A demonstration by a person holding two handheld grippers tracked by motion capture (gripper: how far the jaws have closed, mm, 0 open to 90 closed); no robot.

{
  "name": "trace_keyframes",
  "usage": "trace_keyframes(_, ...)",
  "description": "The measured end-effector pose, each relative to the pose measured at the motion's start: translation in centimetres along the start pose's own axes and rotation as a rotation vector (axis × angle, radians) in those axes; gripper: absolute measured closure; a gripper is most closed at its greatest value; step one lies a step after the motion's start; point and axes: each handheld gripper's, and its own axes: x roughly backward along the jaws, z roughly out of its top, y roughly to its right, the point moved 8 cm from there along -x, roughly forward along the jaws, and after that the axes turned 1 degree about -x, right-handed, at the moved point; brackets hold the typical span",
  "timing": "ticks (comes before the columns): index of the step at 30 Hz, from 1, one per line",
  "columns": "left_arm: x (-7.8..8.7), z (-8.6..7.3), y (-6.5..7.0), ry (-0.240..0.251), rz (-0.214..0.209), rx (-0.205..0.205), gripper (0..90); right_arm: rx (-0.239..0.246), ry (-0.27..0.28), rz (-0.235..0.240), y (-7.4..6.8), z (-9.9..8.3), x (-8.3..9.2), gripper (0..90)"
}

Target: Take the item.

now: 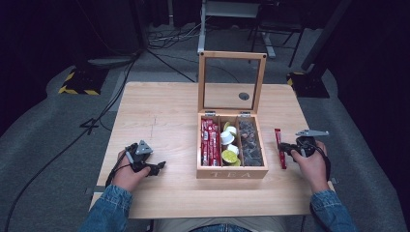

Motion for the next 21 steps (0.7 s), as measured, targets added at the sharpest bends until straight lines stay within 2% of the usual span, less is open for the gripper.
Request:
trace_keyframes(4,0.0,0.0,0.0,0.0,0.0,0.0,21.3,-0.006,-0.018,-0.008,0.3,-0.3,-0.1,81.0)
trace_keyframes(7,0.0,0.0,0.0,0.0,0.001,0.0,21.2,-0.031,-0.008,0.003,0.2,-0.3,-0.2,68.3)
trace_keyframes(9,0.0,0.0,0.0,-0.001,0.001,0.0,21.3,-0.041,0.021,0.012,0.1,0.0,-0.2,58.6)
trace_keyframes(10,0.0,0.0,0.0,0.0,0.001,0.0,21.3,-0.028,0.042,0.007,0.2,0.2,-0.1,56.3)
trace_keyframes(15,0.0,0.0,0.0,0.001,0.0,-0.002,21.3,-0.017,0.082,-0.009,0.3,0.9,0.4,49.4)
trace_keyframes(18,0.0,0.0,-0.1,0.001,0.0,-0.001,21.3,-0.001,0.13,-0.008,0.3,1.7,1.0,46.0)
trace_keyframes(21,0.0,0.0,-0.2,0.0,0.004,-0.001,21.3,-0.012,0.171,0.003,0.1,2.5,1.8,43.1)
